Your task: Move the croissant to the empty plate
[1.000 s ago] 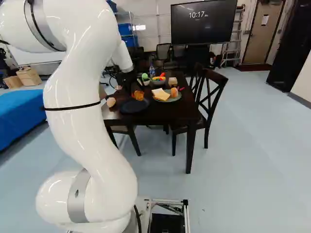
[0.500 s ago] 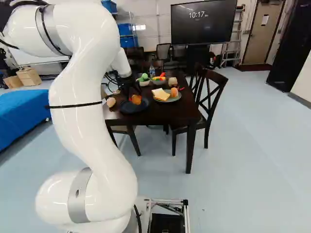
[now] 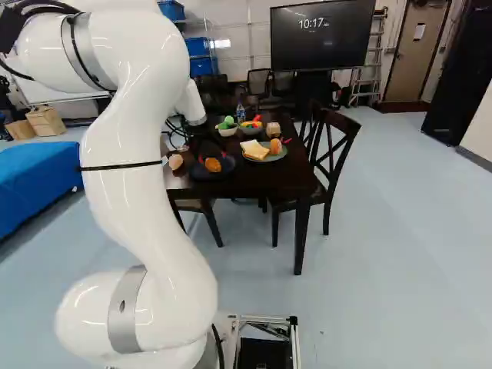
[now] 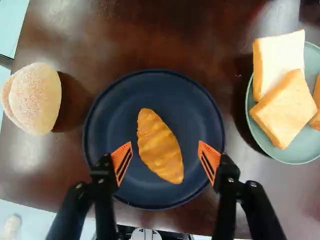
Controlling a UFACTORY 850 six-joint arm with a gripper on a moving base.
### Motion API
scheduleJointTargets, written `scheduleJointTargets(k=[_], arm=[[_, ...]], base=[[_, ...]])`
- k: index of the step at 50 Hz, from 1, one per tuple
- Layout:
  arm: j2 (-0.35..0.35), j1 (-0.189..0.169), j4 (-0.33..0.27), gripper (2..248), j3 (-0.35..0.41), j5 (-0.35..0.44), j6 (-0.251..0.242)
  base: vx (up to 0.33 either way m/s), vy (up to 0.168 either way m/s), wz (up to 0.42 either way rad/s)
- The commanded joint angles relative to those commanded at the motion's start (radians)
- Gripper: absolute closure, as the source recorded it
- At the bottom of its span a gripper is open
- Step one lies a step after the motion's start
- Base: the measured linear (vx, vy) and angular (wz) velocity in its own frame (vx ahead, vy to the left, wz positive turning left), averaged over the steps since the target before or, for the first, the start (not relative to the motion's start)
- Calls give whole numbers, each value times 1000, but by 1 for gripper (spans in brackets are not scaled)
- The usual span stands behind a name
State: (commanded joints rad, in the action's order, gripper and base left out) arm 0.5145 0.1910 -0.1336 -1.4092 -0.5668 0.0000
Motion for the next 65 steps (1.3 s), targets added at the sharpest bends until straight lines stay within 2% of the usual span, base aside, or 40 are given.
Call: scheduleJointTargets(k=[1,5,6,10,11,32,65], arm=[[0,0,0,48,0,0,0],[0,0,0,48,0,0,0],[0,0,0,14,0,0,0],[0,0,0,14,0,0,0],[0,0,0,3,0,0,0],[-6,0,0,3,1,0,0],[-109,-3,0,3,46,-15,0]], base=[[0,0,0],[0,0,0],[0,0,0],[0,0,0],[0,0,0],[0,0,0],[0,0,0]])
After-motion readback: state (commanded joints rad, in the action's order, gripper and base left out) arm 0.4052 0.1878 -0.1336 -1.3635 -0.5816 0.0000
